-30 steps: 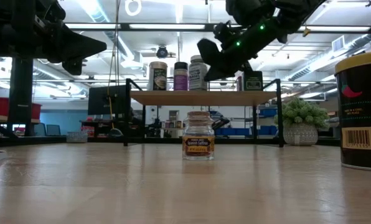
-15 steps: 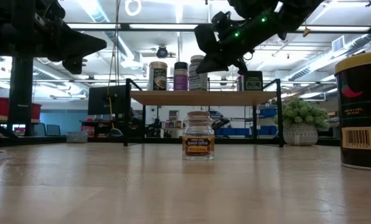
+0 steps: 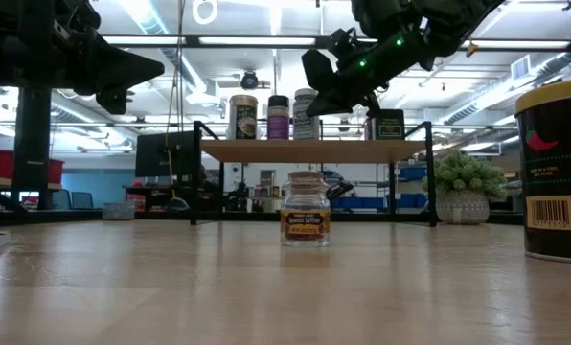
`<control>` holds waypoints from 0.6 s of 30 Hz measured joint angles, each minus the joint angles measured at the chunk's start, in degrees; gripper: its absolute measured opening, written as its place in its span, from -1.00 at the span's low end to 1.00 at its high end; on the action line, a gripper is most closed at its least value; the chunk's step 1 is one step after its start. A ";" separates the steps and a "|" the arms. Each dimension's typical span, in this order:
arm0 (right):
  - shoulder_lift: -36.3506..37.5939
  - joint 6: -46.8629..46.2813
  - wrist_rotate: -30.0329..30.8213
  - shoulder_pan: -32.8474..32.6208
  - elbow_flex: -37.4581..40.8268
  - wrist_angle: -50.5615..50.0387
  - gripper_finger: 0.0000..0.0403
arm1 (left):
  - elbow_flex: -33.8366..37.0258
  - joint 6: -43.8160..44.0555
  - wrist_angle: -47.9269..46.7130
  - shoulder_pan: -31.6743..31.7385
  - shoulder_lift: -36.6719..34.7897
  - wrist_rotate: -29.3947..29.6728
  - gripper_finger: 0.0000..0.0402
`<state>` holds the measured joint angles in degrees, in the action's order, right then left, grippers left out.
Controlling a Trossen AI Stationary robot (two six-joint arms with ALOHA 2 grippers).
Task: Shelf spices
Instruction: Put the white seasoning bottle on the shelf
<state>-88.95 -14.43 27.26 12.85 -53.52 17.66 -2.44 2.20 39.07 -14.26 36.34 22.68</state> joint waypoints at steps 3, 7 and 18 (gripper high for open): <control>0.00 0.01 -1.26 0.38 0.00 1.65 -1.00 | -0.02 0.00 0.00 0.00 0.00 -0.01 -0.99; 0.00 0.12 -3.07 0.58 -0.02 2.58 -1.00 | -0.02 0.00 0.00 0.00 0.00 0.00 -0.99; -0.02 0.89 -3.64 3.78 -0.02 1.26 -1.00 | -0.01 0.02 0.00 0.00 0.00 -0.01 -0.99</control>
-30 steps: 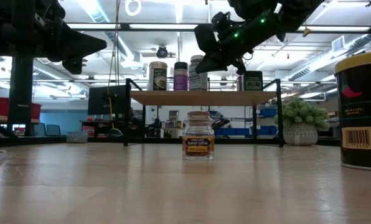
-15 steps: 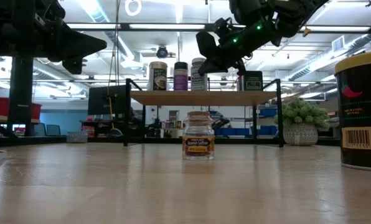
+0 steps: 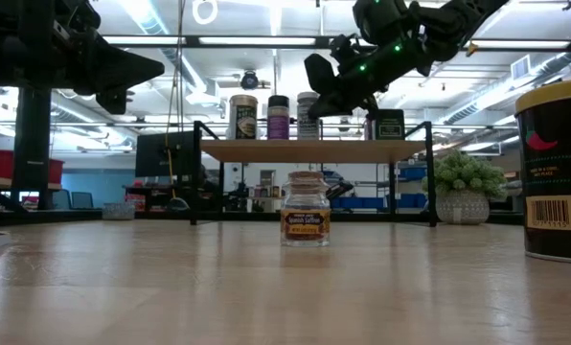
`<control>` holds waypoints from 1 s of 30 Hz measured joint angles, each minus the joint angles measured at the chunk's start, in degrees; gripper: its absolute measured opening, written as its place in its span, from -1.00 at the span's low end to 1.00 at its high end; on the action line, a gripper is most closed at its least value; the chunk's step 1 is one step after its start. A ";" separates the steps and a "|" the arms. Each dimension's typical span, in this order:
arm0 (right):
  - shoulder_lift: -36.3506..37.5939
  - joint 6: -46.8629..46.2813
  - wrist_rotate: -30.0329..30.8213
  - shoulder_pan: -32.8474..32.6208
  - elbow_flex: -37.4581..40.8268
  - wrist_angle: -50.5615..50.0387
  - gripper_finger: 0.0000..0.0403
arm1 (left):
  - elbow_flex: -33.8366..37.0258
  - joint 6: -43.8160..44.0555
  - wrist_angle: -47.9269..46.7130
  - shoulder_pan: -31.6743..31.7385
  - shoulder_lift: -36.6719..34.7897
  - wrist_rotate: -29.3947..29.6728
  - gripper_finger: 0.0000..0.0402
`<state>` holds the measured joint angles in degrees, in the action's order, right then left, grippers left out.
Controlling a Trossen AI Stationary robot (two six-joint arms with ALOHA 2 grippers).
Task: Shelf spices
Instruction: Put the white seasoning bottle on the shelf
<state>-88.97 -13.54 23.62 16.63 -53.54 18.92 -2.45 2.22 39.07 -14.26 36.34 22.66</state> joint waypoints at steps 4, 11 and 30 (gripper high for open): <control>0.00 -0.34 -0.89 0.08 0.01 -1.96 -1.00 | 0.01 0.00 -0.18 0.00 0.00 -0.01 -0.99; 0.00 -0.35 -0.66 1.01 0.01 -3.17 -1.00 | 0.00 -0.01 -0.24 0.00 -0.01 0.00 -0.99; 0.00 -0.23 -6.48 3.72 0.00 -0.76 -1.00 | 0.00 -0.02 -0.22 0.00 -0.02 0.01 -0.99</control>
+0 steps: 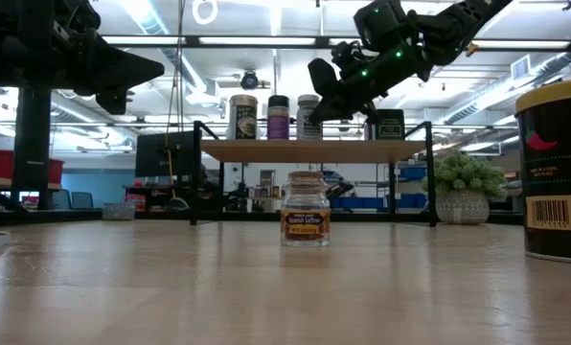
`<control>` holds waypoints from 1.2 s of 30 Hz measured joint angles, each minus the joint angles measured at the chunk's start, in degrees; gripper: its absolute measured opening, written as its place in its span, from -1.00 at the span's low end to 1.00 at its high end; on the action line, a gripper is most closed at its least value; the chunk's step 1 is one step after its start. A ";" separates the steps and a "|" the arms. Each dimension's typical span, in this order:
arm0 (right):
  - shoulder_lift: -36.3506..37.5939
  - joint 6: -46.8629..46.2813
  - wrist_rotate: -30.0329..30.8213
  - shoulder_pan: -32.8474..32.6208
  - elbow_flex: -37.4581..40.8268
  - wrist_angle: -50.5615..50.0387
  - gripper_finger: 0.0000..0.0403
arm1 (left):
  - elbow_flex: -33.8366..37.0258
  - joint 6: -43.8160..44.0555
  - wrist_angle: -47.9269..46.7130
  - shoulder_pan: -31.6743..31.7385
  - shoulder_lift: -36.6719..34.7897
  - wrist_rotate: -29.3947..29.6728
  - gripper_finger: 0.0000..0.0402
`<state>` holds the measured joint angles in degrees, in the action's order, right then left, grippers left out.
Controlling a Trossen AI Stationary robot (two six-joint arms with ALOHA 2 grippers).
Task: Shelf spices
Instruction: Put the white seasoning bottle on the shelf, then put the yellow seasoning bottle on the shelf
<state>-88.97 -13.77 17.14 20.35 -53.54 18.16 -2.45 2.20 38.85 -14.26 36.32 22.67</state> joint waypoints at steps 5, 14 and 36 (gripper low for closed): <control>0.00 0.52 0.40 0.75 0.02 2.10 -1.00 | 0.00 0.00 0.04 0.00 0.00 0.00 -0.99; 0.00 0.52 -0.53 1.57 0.00 3.79 -1.00 | 0.00 0.00 0.06 0.01 0.00 0.00 -0.99; -8.58 8.09 9.34 -8.52 -10.86 -1.96 -1.00 | -0.01 -0.08 -1.53 0.02 0.04 0.05 -0.99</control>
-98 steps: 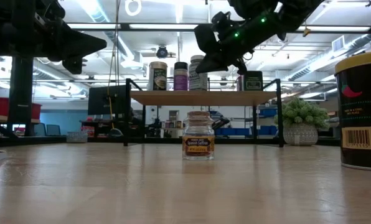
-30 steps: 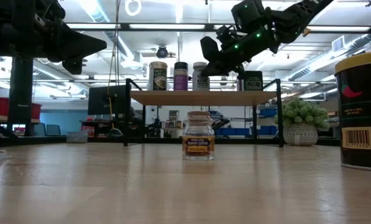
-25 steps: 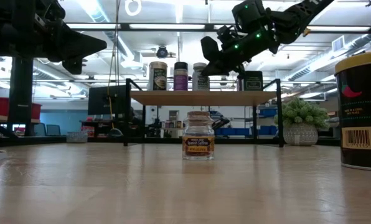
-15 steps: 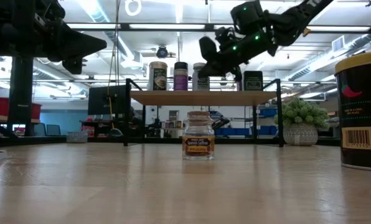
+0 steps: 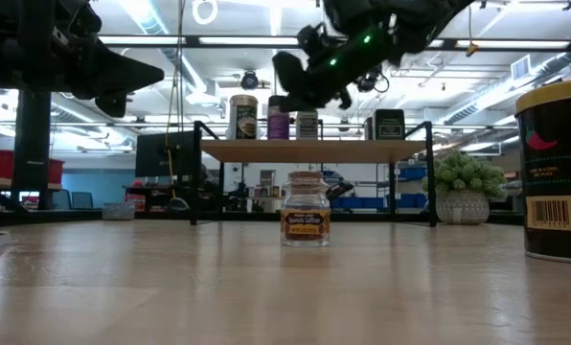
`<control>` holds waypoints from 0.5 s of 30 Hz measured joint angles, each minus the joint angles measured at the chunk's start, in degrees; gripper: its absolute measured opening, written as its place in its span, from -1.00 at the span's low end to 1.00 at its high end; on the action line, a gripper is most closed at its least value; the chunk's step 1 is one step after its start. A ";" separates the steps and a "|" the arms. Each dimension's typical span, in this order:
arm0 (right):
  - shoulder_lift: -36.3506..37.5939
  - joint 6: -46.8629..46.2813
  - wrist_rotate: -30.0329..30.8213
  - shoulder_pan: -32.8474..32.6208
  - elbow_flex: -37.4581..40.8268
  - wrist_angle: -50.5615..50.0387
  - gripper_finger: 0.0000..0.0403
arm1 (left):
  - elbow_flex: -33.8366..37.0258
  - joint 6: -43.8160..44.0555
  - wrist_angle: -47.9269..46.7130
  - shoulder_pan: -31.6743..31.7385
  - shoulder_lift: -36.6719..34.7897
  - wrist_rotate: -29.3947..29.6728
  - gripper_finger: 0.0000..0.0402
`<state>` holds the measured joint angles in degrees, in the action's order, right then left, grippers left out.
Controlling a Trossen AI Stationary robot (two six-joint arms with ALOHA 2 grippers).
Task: Shelf spices
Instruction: Put the yellow seasoning bottle on the shelf
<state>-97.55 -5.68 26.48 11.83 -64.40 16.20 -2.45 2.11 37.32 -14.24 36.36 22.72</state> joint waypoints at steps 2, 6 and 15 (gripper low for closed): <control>2.04 -0.05 1.77 -1.21 0.01 -2.72 -1.00 | 0.00 -0.22 0.20 -0.02 0.00 0.07 -0.99; 6.80 -0.34 9.05 -3.69 -0.05 -12.04 -1.00 | 0.00 -0.24 -0.09 0.00 0.00 0.67 -0.99; 18.80 -12.86 16.31 -12.56 0.00 -37.67 -1.00 | 0.01 0.01 -0.06 0.00 0.04 0.81 -0.99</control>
<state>-78.76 -18.55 42.79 -0.74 -64.40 -21.47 -2.44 2.13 37.26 -14.24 36.40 23.53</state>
